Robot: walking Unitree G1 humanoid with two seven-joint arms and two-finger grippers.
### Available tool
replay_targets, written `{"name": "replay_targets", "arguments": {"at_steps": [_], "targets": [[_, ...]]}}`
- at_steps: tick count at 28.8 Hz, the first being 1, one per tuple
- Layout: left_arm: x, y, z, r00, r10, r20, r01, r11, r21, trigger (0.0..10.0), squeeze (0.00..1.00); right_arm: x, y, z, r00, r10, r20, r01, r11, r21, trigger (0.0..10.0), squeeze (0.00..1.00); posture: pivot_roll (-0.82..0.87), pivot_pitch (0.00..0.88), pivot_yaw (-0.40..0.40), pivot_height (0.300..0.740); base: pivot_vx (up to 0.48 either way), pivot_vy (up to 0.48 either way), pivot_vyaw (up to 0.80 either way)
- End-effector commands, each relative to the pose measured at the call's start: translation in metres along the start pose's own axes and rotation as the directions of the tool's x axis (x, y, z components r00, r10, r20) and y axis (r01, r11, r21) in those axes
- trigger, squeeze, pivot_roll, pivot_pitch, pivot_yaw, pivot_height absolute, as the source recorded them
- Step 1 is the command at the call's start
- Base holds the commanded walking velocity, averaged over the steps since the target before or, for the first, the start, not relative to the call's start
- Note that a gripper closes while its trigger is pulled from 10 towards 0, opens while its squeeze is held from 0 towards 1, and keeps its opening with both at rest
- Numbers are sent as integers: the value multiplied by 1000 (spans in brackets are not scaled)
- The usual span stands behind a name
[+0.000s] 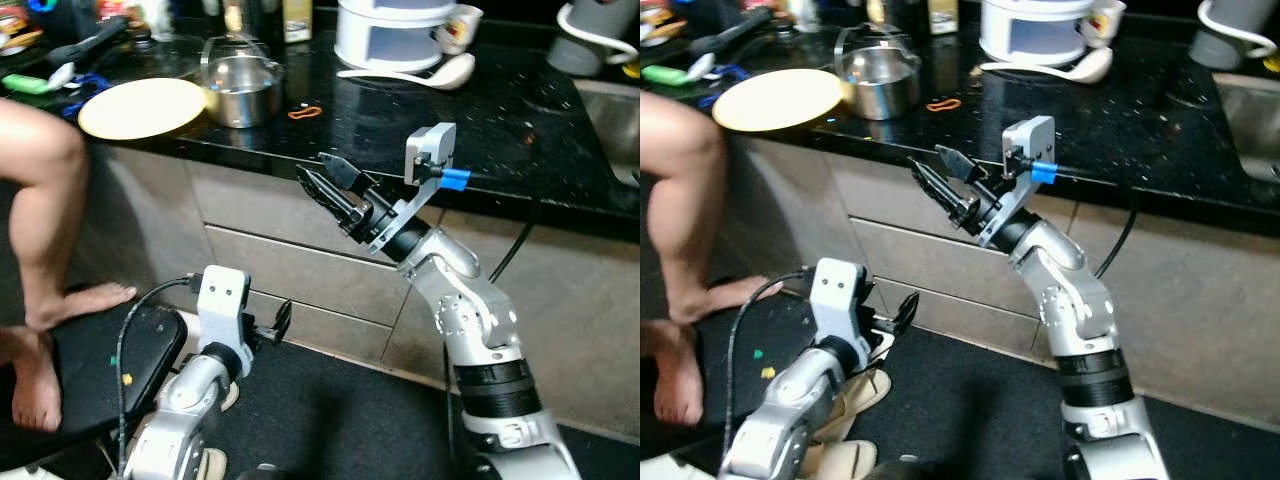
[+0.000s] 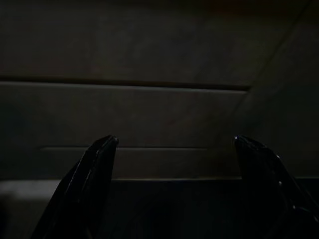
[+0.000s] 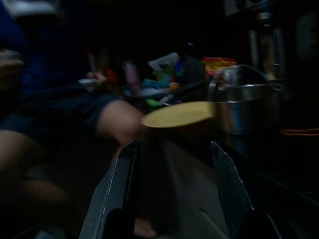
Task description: Kitchen organization
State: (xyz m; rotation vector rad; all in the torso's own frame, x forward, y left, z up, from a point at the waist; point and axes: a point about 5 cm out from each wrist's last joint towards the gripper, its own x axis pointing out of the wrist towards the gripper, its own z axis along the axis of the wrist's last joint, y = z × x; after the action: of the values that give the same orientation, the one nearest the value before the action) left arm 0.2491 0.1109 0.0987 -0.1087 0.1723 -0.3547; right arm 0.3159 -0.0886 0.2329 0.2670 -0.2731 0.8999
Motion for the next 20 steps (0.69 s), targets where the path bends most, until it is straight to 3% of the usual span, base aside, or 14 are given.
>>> {"name": "replay_targets", "arguments": {"at_steps": [1, 5, 16, 20], "targets": [[-1, 4, -3, 1000, 10, -9, -10, 1000, 5, 10000, 0, 6, 6, -1, 999, 35, 2, -35, 999, -2, 10000, 0, 51, 69, -9, 740, 420, 0, 0], [-1, 4, -3, 1000, 10, -8, -10, 1000, 5, 10000, 0, 7, 8, 1, 998, 55, 9, -55, 998, -1, 10000, 0, 52, 68, -11, 740, 420, 0, 0], [-1, 3, -5, 1000, 8, -11, -8, 1000, 7, 10000, 0, 12, 15, 3, 994, 109, -10, -110, 993, -44, 10000, 0, 54, 61, -15, 740, 421, 0, 800], [-2, 3, -5, 1000, 8, -9, -8, 1000, 9, 10000, 0, 14, 19, 5, 990, 143, -6, -143, 989, -48, 10000, 0, 56, 59, -18, 740, 369, 0, 0]]}}
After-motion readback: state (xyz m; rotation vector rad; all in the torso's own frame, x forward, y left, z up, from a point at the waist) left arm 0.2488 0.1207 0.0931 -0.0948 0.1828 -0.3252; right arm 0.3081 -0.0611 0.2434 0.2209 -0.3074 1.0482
